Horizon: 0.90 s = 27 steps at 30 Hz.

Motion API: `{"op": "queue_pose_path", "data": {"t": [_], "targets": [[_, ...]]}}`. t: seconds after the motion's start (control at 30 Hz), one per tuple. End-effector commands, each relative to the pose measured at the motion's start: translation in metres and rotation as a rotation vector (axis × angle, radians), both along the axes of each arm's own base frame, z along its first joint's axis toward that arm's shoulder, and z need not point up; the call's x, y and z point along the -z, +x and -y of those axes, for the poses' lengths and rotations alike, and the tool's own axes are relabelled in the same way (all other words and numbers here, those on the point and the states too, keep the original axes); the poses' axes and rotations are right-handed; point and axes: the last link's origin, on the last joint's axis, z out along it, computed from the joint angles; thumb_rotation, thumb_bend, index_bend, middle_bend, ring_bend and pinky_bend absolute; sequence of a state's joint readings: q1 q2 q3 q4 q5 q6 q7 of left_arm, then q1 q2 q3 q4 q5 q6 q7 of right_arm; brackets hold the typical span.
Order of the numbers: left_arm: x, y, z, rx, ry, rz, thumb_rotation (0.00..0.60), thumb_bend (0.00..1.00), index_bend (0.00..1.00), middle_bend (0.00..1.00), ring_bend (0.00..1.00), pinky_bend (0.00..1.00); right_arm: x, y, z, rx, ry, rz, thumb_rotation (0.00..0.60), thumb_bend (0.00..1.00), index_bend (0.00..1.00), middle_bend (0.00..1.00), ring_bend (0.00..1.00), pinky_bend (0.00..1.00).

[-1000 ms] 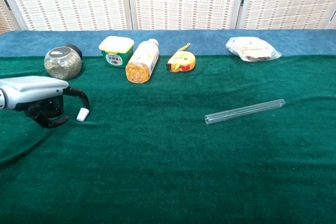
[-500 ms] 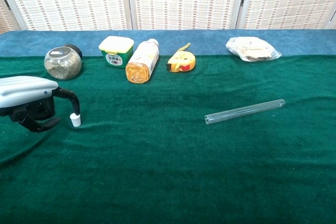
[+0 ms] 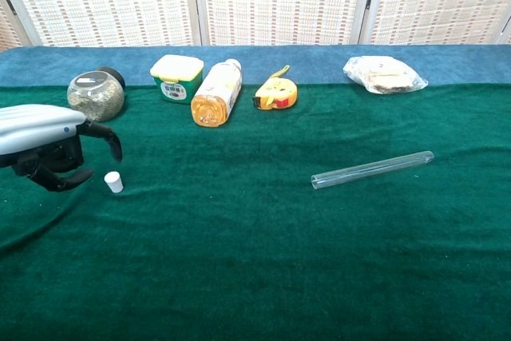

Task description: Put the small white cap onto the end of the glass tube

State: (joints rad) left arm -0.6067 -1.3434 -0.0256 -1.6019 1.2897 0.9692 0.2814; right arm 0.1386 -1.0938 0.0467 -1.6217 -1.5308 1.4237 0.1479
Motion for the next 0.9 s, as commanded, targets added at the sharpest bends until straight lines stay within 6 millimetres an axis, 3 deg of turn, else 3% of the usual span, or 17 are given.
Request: {"op": "queue_pose_path", "data": {"t": [0.03,0.37,0.9], "targets": [[0.005,0.0,-0.003,0.01,0.01,-0.002,0.6,0.48,0.37,0.98,0.9,0.83,0.0,0.0,0.0,0.001,0.001,0.0,0.6,0.45,0.04,0.2,0.3,0.17],[0.019,-0.004,-0.01,0.005,0.02,0.004,0.6,0.46,0.46,0.98,0.91,0.83,0.0,-0.003,0.0,0.015,0.003,0.001,0.6,0.45,0.04,0.2,0.3,0.17],[0.022,-0.006,-0.009,0.01,0.042,0.002,0.6,0.38,0.42,0.98,0.91,0.83,0.001,-0.003,0.0,0.016,0.015,0.003,0.6,0.45,0.04,0.2,0.31,0.17]]}}
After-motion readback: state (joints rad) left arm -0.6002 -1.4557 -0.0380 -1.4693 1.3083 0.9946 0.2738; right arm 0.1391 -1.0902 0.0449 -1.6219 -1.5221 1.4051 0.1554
